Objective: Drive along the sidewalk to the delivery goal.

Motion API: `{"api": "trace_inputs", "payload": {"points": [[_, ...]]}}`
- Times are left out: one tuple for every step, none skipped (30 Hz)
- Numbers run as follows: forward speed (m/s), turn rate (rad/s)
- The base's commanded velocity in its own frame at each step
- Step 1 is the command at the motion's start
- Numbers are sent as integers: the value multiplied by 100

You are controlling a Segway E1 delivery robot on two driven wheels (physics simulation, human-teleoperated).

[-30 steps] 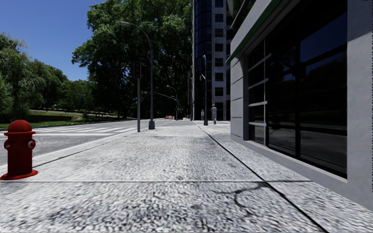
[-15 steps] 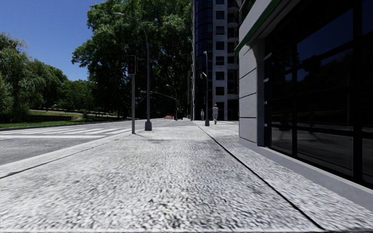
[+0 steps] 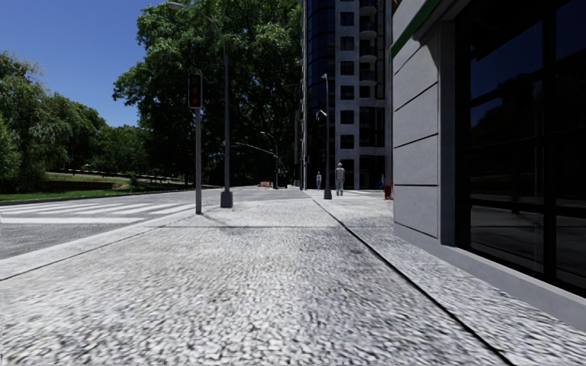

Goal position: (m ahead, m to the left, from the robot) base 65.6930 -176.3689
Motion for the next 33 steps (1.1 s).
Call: {"api": "trace_inputs", "payload": {"points": [[200, 0], [200, 0], [200, 0], [200, 0], [200, 0], [200, 0], [200, 0], [200, 0], [200, 0], [200, 0], [200, 0], [200, 0], [200, 0], [200, 0], [200, 0], [200, 0], [200, 0], [200, -12], [200, -22], [200, -27], [200, -27], [200, -28], [200, -29], [200, -29], [200, -29], [200, -29], [200, -29], [200, -29], [200, -29], [200, -27], [200, -12], [200, -12], [200, 0]]}}
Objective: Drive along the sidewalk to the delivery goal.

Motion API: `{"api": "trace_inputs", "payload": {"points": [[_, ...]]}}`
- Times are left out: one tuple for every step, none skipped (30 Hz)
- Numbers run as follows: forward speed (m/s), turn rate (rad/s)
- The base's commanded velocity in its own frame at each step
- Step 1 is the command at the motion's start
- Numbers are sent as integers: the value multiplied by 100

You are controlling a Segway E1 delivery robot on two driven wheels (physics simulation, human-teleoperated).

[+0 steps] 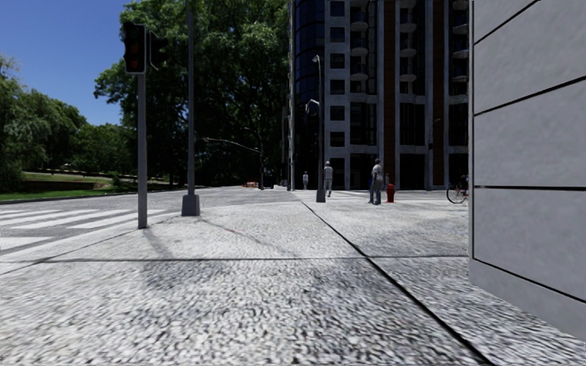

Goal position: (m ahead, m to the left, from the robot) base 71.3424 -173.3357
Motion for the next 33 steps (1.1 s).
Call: {"api": "trace_inputs", "payload": {"points": [[200, 0], [200, 0], [200, 0], [200, 0], [200, 0], [200, 0], [200, 0], [200, 0], [200, -9], [200, -9], [200, -18], [200, -22], [200, -26], [200, -26], [200, -30], [200, -32], [200, -38], [200, -38], [200, -40], [200, -41], [200, -42], [200, -42], [200, -42], [200, -42], [200, -42], [200, -42], [200, -42], [200, -42], [200, -42], [200, -42], [200, -42], [200, -42], [200, -42]]}}
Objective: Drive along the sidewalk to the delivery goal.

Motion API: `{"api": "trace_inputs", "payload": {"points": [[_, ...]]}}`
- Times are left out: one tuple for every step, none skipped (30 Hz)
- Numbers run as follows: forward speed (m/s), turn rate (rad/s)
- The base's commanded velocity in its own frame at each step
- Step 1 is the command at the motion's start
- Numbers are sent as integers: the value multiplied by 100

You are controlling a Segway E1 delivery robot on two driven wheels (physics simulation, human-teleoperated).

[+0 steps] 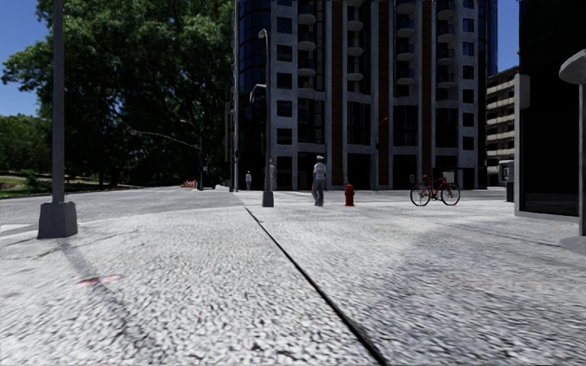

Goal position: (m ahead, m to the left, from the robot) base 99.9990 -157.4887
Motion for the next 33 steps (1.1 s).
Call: {"api": "trace_inputs", "payload": {"points": [[200, -42], [200, -42], [200, -42], [200, -42], [200, -42], [200, -42], [200, -42], [200, -42], [200, -42], [200, -42], [200, -31], [200, -18], [200, -18], [200, 0], [200, 0], [200, 0], [200, 0], [200, 0], [200, 0], [200, 0], [200, 0], [200, 0], [200, 0], [200, 0], [200, 0], [200, 0], [200, 0], [200, 0], [200, 0], [200, 0], [200, 0], [200, 0], [200, 0]]}}
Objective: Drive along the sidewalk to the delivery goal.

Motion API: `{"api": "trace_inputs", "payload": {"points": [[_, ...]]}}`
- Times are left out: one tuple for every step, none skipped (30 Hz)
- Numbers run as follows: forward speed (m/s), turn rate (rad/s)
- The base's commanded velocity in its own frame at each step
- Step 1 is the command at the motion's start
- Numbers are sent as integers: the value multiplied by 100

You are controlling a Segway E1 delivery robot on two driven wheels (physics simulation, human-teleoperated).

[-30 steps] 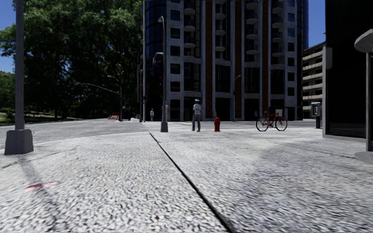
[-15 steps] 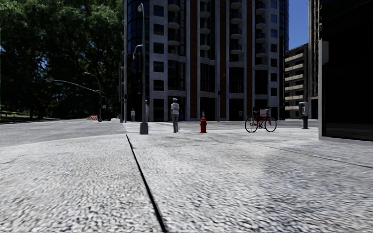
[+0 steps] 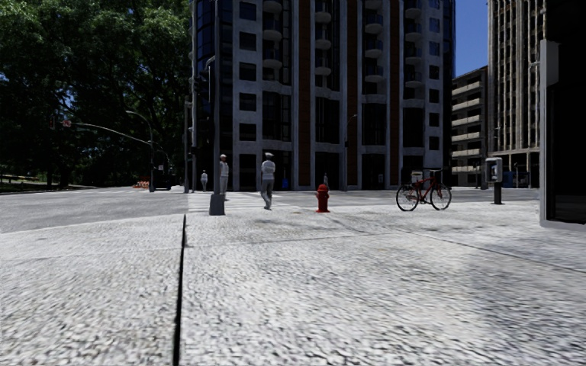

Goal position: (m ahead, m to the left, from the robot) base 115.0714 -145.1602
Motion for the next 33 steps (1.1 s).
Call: {"api": "trace_inputs", "payload": {"points": [[200, 0], [200, 0], [200, 0], [200, 0], [200, 0], [200, 0], [200, 0], [200, 0], [200, 0], [200, 0], [200, 0], [200, 0], [200, 0], [200, 0], [200, 0], [200, 0], [200, 0], [200, 0], [200, 0], [200, 0], [200, 0], [200, 0], [200, 0], [200, 0], [200, 0], [200, 0], [200, 0], [200, 0], [200, 0], [200, 0], [200, 0], [200, 0], [200, 0]]}}
